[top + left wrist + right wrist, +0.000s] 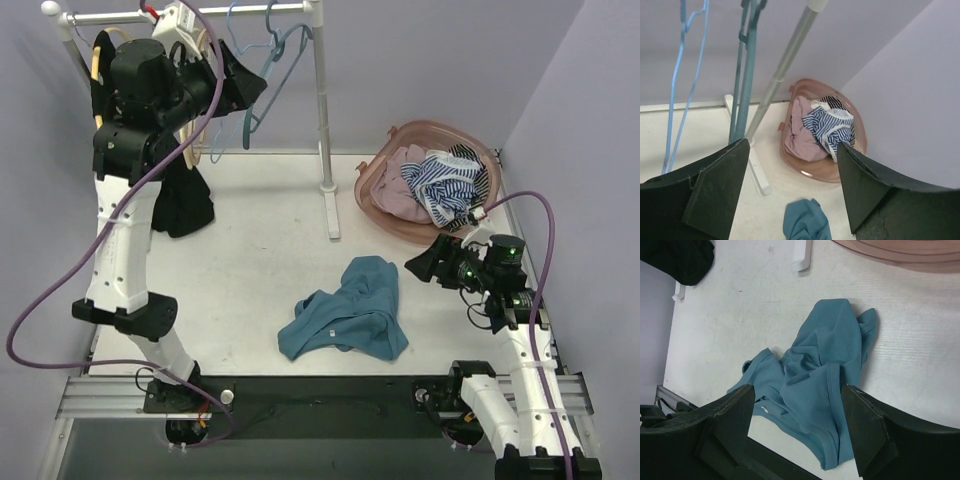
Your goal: Place the tank top on the hanger
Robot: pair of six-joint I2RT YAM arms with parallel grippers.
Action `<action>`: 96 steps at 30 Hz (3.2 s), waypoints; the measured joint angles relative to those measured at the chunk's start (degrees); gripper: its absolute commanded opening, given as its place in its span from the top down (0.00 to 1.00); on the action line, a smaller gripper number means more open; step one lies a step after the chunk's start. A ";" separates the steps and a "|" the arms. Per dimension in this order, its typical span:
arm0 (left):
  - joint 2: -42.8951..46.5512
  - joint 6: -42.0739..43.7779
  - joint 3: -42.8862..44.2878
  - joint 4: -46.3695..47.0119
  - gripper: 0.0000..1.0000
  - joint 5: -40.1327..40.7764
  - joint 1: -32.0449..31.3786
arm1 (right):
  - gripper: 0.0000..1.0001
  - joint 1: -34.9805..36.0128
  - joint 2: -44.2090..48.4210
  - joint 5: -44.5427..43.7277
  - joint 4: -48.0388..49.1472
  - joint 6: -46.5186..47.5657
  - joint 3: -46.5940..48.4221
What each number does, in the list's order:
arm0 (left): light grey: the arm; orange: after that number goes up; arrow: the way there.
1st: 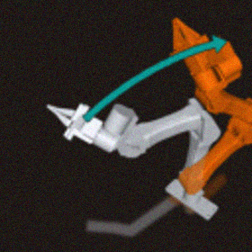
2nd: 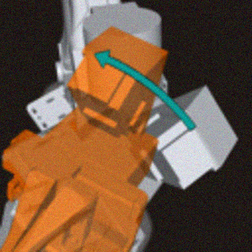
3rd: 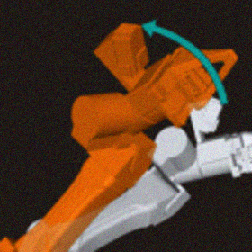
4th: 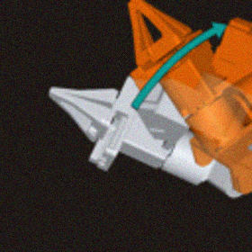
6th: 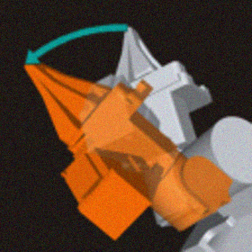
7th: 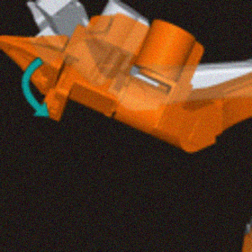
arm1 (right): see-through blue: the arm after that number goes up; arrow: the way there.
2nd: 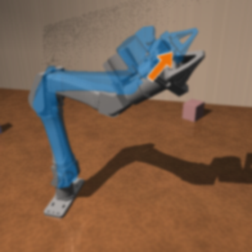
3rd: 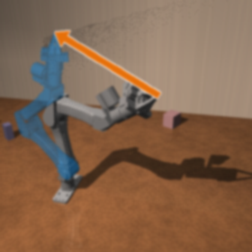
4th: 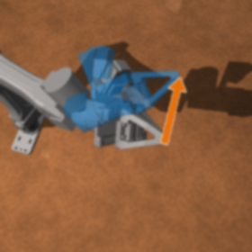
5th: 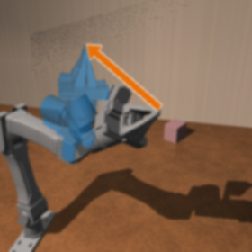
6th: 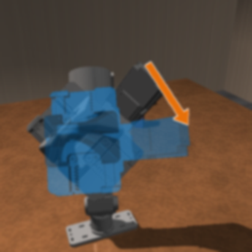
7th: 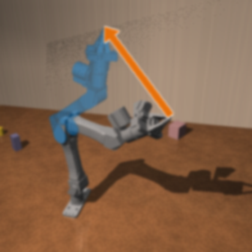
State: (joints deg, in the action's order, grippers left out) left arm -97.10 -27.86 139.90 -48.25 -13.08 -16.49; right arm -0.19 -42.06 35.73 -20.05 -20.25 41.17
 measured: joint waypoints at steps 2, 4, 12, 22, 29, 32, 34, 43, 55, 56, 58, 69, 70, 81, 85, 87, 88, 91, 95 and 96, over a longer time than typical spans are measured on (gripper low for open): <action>-3.37 0.22 3.65 -0.33 0.21 1.49 0.07 | 0.30 -1.79 -0.48 1.46 0.39 -0.63 -0.26; -5.11 0.74 4.37 -0.70 0.22 3.17 0.09 | 0.31 -2.95 -1.53 2.95 1.03 -0.83 -0.28; -7.06 3.74 3.61 -2.05 0.29 6.95 0.02 | 0.33 -4.70 -5.31 8.68 3.02 -0.79 -1.79; -11.15 9.79 3.48 -4.42 0.38 13.20 -3.56 | 0.34 -5.51 -5.57 11.54 3.15 -0.72 -2.49; -12.85 14.34 2.73 -4.98 0.63 18.21 -5.44 | 0.35 -5.51 -5.44 12.39 2.86 -0.07 -2.47; -12.83 15.72 1.46 -3.80 0.77 19.15 -6.45 | 0.35 -5.51 -5.53 12.94 0.96 0.94 -1.53; -12.83 16.57 0.48 -3.21 0.93 19.50 -6.91 | 0.35 -5.51 -5.90 13.53 -1.27 2.05 0.85; -12.70 18.05 0.15 -0.74 1.00 20.85 -7.15 | 0.35 -5.33 -8.07 15.80 -9.46 9.16 15.28; -7.54 18.05 -1.44 3.08 1.00 19.50 -7.15 | 0.31 -4.59 -5.79 20.59 -17.68 17.18 22.40; -6.75 18.05 -2.03 3.13 1.00 19.23 -7.15 | 0.30 -4.61 -5.38 21.03 -18.03 17.59 22.60; -5.16 18.05 -3.43 3.15 1.00 18.82 -7.15 | 0.30 -4.61 -4.70 21.68 -18.71 18.23 22.71; 6.75 18.03 -19.52 6.05 1.00 15.56 -7.15 | 0.27 -4.61 -1.18 22.40 -23.69 24.68 22.77; 8.26 17.97 -21.44 6.43 1.00 15.21 -7.15 | 0.27 -4.61 -0.85 22.40 -24.20 25.31 22.77; 30.49 16.00 -46.10 11.65 1.00 7.61 -7.08 | 0.24 -4.61 2.51 22.34 -28.09 32.35 22.75; 38.93 14.84 -54.55 12.59 1.00 2.23 -7.10 | 0.22 -4.61 3.50 22.34 -28.92 34.21 22.75; 42.42 14.60 -58.31 12.90 1.00 -0.44 -7.10 | 0.20 -4.61 3.89 22.32 -29.14 35.10 22.75; 44.52 14.49 -60.92 12.94 1.00 -2.29 -7.10 | 0.18 -4.61 4.09 22.32 -29.18 35.67 22.75; 47.98 14.29 -65.57 12.72 1.00 -6.36 -7.19 | 0.12 -4.61 4.44 22.16 -29.42 36.81 22.75; 51.74 13.20 -73.07 12.96 1.00 -12.00 -8.50 | 0.10 -4.61 4.48 21.88 -29.94 38.25 22.88; 52.61 12.98 -75.08 12.90 1.00 -13.09 -9.22 | 0.10 -4.61 4.48 21.77 -30.12 38.66 23.06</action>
State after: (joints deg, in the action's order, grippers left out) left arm -44.49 -14.87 64.82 -35.35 -26.17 -25.71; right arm -4.80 -37.58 57.49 -50.17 18.41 64.23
